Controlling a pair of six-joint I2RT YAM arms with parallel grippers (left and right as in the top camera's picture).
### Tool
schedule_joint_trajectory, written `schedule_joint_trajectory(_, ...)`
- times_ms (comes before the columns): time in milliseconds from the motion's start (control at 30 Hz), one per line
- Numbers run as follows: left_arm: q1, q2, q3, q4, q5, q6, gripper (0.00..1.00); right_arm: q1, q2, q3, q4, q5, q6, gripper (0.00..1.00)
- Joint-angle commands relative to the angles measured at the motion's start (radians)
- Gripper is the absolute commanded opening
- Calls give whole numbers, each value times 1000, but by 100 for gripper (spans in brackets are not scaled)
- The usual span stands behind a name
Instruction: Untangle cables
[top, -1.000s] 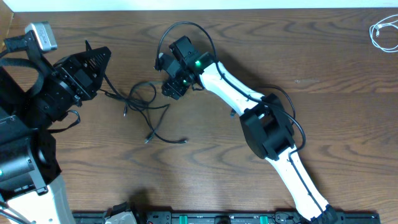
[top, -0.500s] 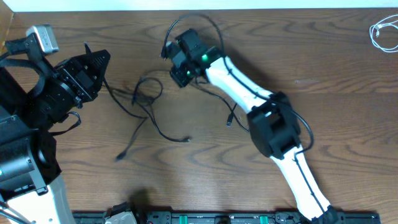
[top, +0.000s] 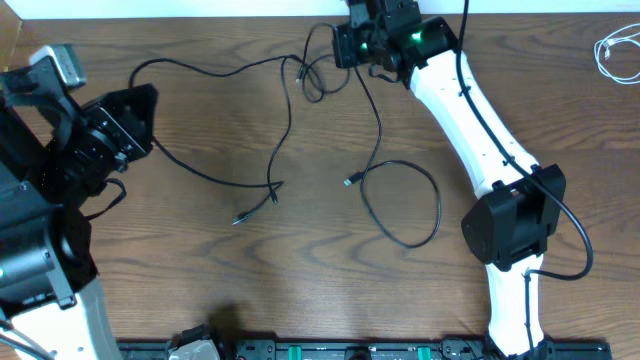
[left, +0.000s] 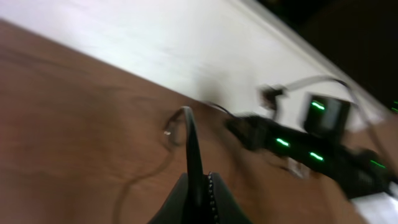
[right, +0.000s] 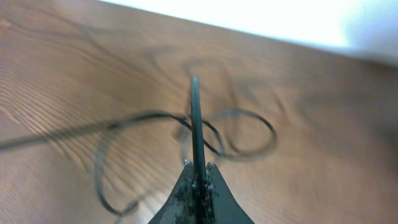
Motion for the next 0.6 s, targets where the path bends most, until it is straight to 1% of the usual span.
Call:
schedule_joint_trajectory(0, -2, 32, 27, -9, -282, 21, 7, 2, 13, -2, -65, 8, 56, 1)
schedule_joint_trajectory(67, -2, 57, 27, -11, -365, 21, 8, 4, 13, -2, -103, -35, 9, 1)
schedule_joint_trajectory(133, -2, 90, 27, -16, -424, 17, 7, 11, 13, -2, -134, -143, -79, 1)
schedule_joint_trajectory(200, -2, 129, 27, -23, -435, 16, 7, 17, 12, -2, -161, -216, -144, 1)
schedule_joint_trajectory(267, -2, 161, 27, -35, -435, 10, 7, 17, 11, -2, -188, -194, -142, 1)
schedule_joint_trajectory(467, -2, 219, 27, -56, -443, 11, 7, -34, 6, -2, -215, 50, 83, 1)
schedule_joint_trajectory(567, -2, 218, 27, -56, -499, 11, 7, -84, 5, -2, -227, 149, 168, 1)
